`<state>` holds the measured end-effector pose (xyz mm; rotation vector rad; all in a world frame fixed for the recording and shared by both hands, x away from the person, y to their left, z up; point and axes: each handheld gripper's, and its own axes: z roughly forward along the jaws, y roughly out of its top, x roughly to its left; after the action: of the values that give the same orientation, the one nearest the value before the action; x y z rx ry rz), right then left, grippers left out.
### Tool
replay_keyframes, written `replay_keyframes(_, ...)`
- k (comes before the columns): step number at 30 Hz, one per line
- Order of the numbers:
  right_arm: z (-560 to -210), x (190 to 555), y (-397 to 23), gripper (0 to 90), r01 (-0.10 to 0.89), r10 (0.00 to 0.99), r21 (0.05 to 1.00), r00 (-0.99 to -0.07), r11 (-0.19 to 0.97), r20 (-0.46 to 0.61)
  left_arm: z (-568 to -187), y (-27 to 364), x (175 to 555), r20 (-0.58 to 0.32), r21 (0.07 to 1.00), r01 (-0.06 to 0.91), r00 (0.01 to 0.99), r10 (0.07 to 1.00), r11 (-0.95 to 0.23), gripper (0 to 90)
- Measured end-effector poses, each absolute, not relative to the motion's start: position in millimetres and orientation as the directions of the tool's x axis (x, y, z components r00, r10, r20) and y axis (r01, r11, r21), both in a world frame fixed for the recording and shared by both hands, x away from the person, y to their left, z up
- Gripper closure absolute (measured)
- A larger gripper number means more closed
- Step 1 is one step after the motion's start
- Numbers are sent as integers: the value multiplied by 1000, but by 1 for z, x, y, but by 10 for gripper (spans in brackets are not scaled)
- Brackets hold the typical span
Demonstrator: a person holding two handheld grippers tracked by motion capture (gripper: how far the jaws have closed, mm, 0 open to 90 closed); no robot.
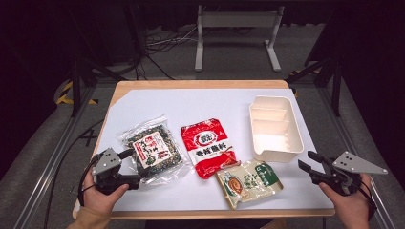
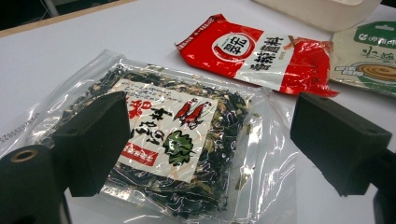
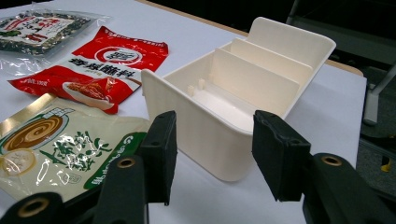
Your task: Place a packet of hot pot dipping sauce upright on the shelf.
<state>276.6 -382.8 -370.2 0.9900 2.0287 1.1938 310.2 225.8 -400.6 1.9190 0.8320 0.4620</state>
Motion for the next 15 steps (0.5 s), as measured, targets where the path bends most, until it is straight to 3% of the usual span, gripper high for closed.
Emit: replay_keyframes(15, -359, 274, -369, 478, 334, 799, 865, -589, 373, -117, -399, 226, 308, -26, 881, 357, 692, 721, -311, 127)
